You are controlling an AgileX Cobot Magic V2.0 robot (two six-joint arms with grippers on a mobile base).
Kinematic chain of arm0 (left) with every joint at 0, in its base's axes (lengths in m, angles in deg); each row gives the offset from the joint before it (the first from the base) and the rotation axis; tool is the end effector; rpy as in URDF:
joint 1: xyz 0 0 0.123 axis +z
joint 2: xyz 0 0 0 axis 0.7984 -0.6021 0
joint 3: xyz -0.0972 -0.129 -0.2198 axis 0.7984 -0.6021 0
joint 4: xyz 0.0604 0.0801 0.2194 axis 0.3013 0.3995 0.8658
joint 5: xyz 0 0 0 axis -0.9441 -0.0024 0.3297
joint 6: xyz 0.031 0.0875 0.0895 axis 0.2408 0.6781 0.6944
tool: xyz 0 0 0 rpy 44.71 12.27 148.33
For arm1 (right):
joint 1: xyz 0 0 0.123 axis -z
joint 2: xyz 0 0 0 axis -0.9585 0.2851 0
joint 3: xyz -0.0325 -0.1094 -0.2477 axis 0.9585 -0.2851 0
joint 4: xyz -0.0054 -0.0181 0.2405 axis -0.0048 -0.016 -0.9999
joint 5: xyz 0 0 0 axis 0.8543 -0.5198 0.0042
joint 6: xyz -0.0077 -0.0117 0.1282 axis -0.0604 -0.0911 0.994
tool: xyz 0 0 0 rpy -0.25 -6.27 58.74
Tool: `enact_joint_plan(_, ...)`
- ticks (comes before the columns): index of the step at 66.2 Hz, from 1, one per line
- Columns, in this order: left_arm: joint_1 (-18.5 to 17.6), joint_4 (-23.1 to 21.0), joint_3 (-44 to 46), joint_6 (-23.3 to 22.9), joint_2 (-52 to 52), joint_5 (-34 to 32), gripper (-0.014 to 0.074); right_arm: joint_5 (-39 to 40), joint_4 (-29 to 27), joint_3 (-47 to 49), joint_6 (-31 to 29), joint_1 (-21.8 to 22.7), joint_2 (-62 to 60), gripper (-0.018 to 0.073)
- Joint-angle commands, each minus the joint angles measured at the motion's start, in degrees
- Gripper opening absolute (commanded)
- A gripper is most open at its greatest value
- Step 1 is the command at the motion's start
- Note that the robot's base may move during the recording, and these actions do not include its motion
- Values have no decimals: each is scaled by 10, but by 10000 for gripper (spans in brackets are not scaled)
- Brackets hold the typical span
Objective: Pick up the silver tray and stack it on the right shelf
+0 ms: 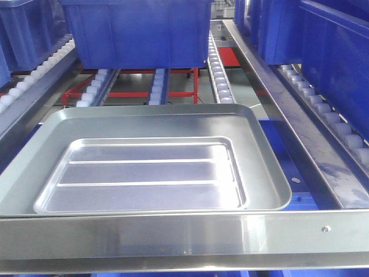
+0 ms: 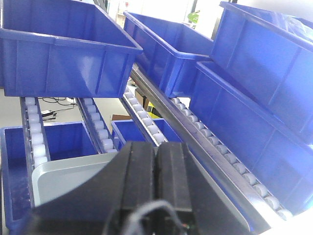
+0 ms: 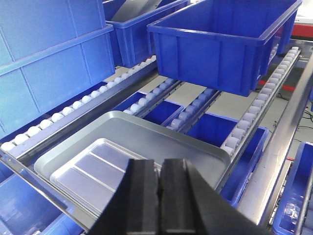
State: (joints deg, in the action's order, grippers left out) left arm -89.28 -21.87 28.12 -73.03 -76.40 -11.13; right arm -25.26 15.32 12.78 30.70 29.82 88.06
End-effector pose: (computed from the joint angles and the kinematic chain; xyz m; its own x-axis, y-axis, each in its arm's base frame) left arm 0.0901 -0.0588 0.3086 -0.0228 -0.1625 -0.9864 0.5568 0.8174 -0.1476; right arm 0.0890 0.0569 0.3036 -0.0441 0.0032 -0.9990 -0.5679 0.8227 0.0277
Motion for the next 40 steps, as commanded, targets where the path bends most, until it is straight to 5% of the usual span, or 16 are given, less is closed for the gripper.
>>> enact_joint_plan(1,-5,3,16,-1,-4,-50,-90,44,16,16,-5,0,4,56)
enact_joint_plan(24,-5,3,16,-1,-4,-50,-90,-9,8,-8,-5,26,-20,57)
enact_joint_plan(40,-5,3,16,-1,-4,-50,-90,41,-151,-107,-114,208,-128,57)
